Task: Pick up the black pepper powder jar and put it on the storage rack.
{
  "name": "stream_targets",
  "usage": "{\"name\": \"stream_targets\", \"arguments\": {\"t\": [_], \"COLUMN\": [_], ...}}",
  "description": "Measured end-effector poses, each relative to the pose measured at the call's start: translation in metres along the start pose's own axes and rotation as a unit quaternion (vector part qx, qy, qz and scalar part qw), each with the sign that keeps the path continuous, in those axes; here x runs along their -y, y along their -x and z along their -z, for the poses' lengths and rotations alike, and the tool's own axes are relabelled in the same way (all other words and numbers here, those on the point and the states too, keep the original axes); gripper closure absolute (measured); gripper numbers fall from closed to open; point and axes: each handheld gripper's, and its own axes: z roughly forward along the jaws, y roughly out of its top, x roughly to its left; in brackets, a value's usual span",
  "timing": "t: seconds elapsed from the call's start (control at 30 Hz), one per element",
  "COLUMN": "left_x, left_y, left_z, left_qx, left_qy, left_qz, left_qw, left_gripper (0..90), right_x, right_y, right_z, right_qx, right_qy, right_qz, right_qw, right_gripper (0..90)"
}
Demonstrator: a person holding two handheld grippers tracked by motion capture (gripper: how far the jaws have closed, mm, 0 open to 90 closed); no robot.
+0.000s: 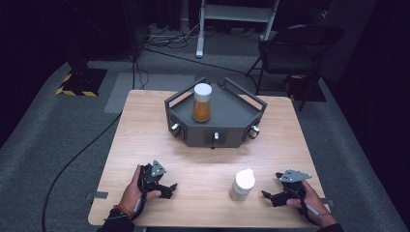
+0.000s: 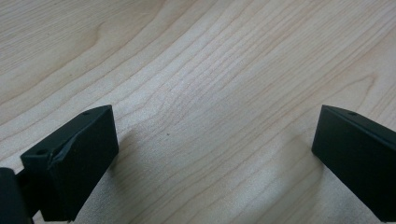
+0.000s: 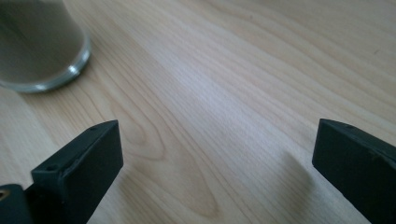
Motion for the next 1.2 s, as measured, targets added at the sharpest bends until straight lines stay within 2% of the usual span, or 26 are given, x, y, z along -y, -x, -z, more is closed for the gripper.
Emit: {"name": "stream_targets", "arguments": {"t": [0.13, 0.53, 0.83, 1.2], "left_x": [0.000, 0.000, 0.000, 0.000], "left_y": [0.000, 0.000, 0.000, 0.000], "left_z": [0.000, 0.000, 0.000, 0.000], "left_qx": [0.000, 0.000, 0.000, 0.000], "left_qy": [0.000, 0.000, 0.000, 0.000], "left_qz": [0.000, 0.000, 0.000, 0.000], "left_qw": [1.0000, 1.0000, 1.0000, 1.0000], "left_gripper": [0.4, 0.4, 0.4, 0.4], "right_x": [0.002, -0.001, -0.006, -0.013], "right_y": [-0.004, -0.018, -0.025, -0.030], "right_z": [0.007, 0.015, 0.015, 0.008], "right_qx": [-0.010, -0.035, -0.059, -0.074], "right_qy": [0.030, 0.074, 0.084, 0.084], "right_qz": [-0.007, -0.001, 0.004, 0.011], "right_qw": [0.9995, 0.9967, 0.9947, 0.9936], "right_gripper": [1.4, 1.4, 1.4, 1.5]}}
